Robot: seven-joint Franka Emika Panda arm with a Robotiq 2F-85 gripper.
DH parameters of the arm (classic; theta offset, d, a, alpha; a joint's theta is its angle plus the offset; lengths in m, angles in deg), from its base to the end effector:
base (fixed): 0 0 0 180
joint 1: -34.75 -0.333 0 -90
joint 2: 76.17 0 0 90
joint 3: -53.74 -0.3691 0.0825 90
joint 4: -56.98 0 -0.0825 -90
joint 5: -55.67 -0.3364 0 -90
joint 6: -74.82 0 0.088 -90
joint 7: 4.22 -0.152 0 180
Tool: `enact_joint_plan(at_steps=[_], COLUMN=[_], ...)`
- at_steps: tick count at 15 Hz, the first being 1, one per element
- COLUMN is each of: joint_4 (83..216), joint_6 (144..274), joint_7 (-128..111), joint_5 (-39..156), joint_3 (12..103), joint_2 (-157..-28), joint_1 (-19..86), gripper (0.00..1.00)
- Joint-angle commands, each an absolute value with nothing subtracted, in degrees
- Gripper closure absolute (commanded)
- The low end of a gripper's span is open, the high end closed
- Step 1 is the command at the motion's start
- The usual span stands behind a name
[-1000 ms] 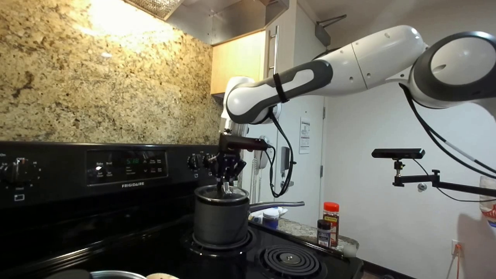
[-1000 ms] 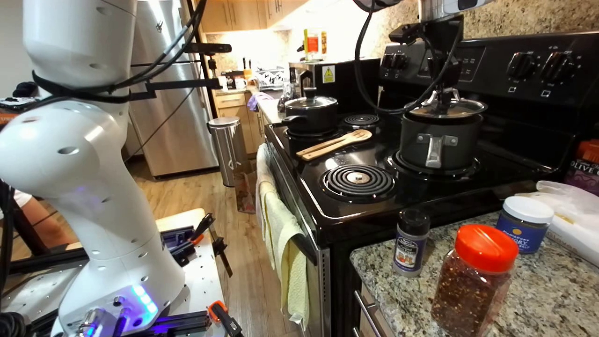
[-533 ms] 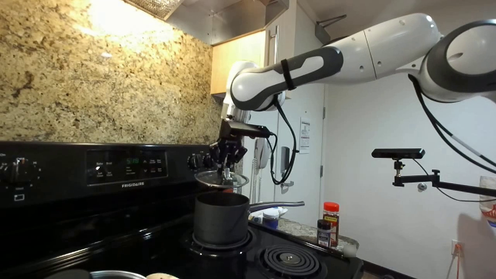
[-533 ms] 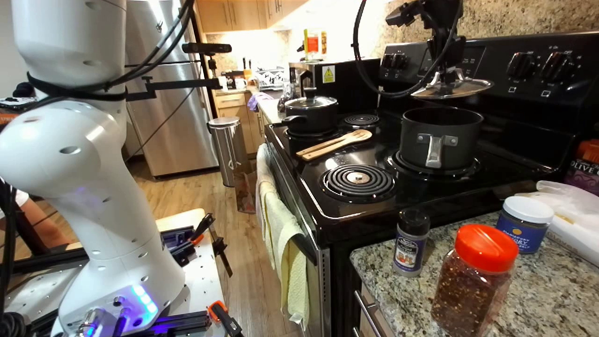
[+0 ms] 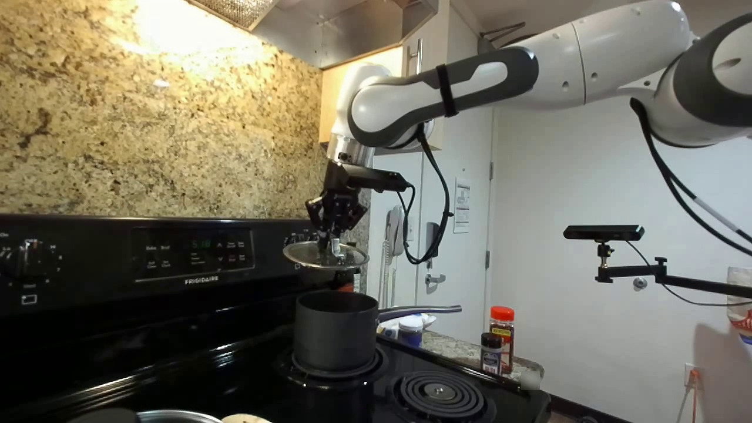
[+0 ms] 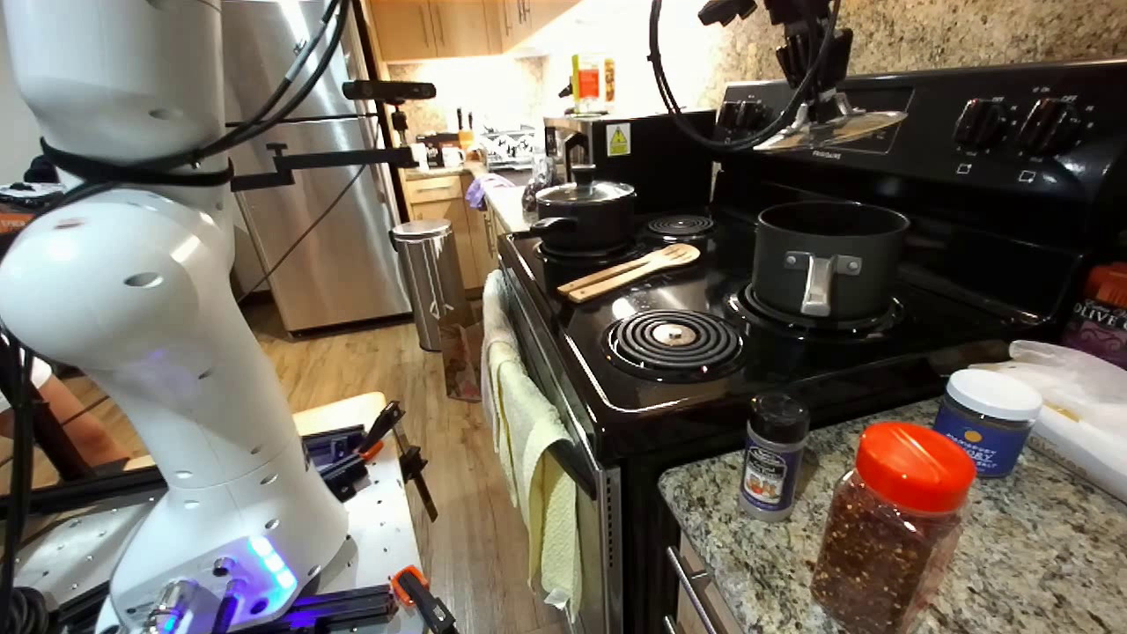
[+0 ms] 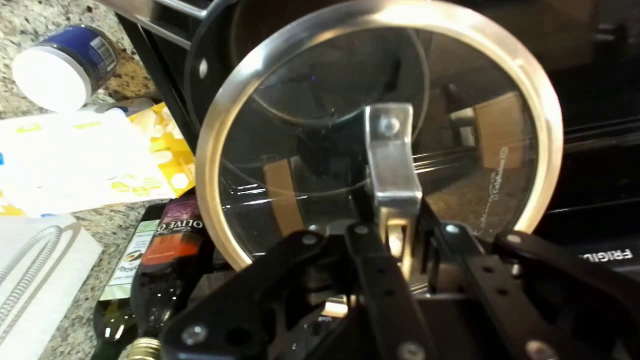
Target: Take the lid off the pot on the right and put it on the stove
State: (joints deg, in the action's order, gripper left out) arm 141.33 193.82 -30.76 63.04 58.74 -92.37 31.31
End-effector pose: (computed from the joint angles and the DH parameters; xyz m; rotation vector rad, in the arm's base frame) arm 0.6592 -0.0215 0.5692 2.9516 -0.6583 0.5288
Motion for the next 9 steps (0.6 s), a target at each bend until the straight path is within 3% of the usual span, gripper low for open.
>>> enact_joint_plan(at_steps=[1,9], joint_4=[140.39,139.72], joint_6=[191.89,191.70], joint_7=[-27.10,-17.96], joint_5=[64.07,63.24], joint_3=[56.73,52.68], joint_2=[-92.21,-96.43], joint_1=[30.01,27.76], gripper=[0.95,0.95])
